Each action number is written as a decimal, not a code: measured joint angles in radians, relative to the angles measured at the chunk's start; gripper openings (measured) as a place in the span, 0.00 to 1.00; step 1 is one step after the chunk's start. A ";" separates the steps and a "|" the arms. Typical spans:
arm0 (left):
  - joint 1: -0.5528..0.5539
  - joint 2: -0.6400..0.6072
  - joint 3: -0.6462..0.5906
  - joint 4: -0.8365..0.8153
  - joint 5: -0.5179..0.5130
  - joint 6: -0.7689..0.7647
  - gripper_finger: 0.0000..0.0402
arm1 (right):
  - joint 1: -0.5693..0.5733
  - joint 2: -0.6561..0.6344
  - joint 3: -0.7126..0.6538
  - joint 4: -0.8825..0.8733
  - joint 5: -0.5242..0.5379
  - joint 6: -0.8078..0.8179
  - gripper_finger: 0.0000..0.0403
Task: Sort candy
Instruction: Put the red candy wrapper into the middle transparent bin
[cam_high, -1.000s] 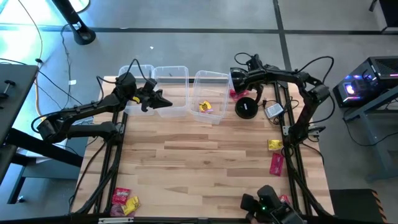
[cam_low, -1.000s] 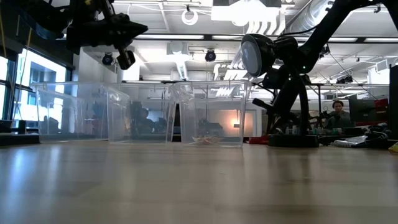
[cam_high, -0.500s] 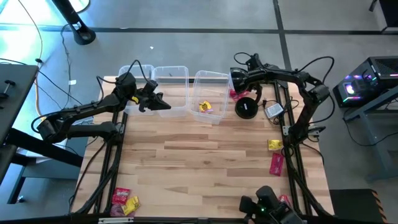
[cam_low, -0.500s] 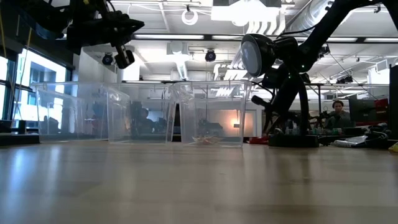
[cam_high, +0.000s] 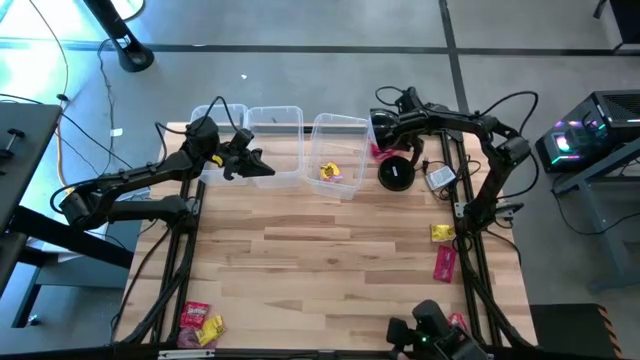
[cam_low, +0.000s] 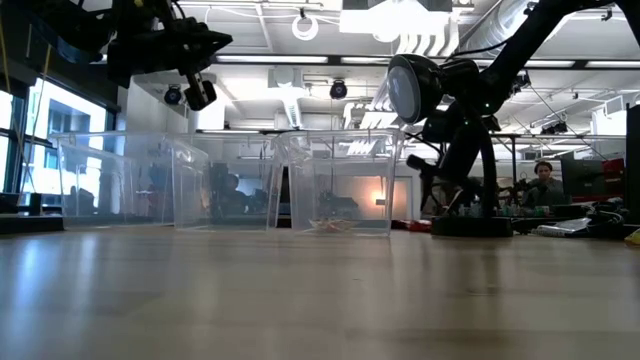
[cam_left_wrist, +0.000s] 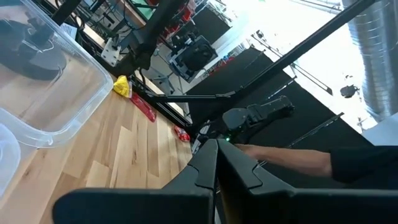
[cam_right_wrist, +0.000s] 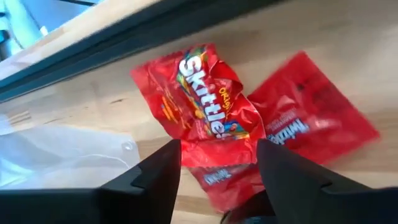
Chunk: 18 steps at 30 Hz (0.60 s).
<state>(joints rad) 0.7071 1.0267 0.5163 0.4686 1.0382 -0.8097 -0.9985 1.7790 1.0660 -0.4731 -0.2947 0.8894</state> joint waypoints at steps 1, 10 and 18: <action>0.000 0.000 0.000 0.000 0.000 0.000 0.00 | 0.000 0.000 0.000 -0.002 0.000 0.000 0.51; 0.000 0.000 0.000 0.000 0.000 0.001 0.00 | -0.016 -0.077 0.001 -0.101 0.080 -0.055 0.51; 0.000 0.000 0.000 0.000 -0.023 0.026 0.00 | -0.020 -0.074 0.000 -0.116 0.131 -0.047 0.51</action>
<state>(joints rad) 0.7072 1.0267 0.5163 0.4683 1.0151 -0.7834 -1.0182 1.7055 1.0664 -0.5893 -0.1640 0.8426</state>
